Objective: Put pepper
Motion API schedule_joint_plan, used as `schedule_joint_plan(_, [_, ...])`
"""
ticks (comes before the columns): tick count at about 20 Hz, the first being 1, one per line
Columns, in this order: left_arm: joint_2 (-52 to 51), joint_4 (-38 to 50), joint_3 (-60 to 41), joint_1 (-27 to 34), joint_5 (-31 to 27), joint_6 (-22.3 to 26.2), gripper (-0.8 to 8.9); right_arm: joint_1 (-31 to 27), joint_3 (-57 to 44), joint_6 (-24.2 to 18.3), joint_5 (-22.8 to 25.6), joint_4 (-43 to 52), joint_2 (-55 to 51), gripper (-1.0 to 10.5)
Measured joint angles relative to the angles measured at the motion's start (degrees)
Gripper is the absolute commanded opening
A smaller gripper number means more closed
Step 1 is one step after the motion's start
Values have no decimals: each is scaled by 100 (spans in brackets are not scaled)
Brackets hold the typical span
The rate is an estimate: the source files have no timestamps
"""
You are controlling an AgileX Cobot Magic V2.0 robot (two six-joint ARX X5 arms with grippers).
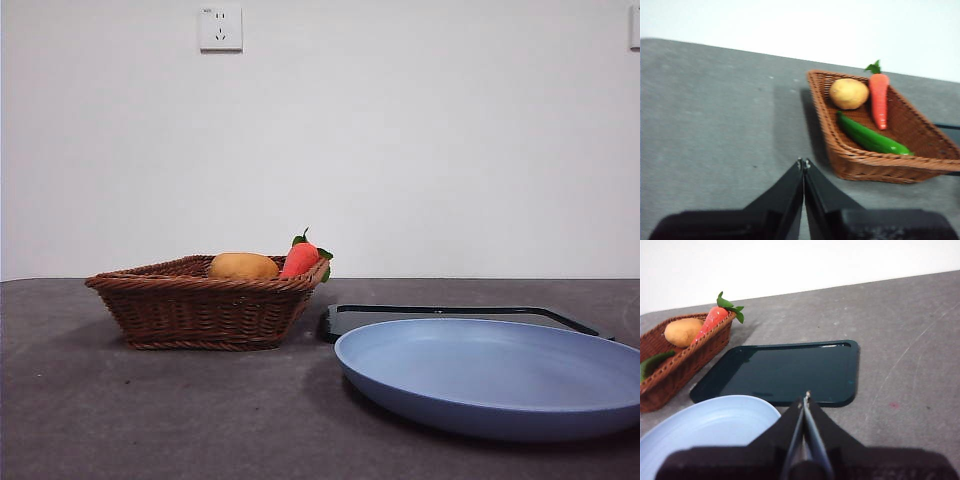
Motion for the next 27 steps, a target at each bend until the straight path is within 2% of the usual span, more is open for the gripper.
schedule_joint_plan(4, [0,37,0,0,273,-372,6,0,-9,387,-7,96,0,5])
schedule_joint_plan(10, [15,-98,192,0,503,-927,6,0,52,1360,-15,280,44,5])
schedule_joint_plan(14, [164,-459,802,0,507,-1040,6,0,439,1655,-39,267,319,5])
schedule_joint_plan(18, [616,-925,1351,0,560,-1045,6,0,1080,1714,-168,142,791,5])
schedule_joint_plan(21, [1073,-1169,1725,0,822,-1012,6,0,1646,1655,-278,-284,1270,5])
schedule_joint_plan(27, [2055,-1744,2544,0,1497,-566,6,0,2981,1016,-765,-1797,2417,5])
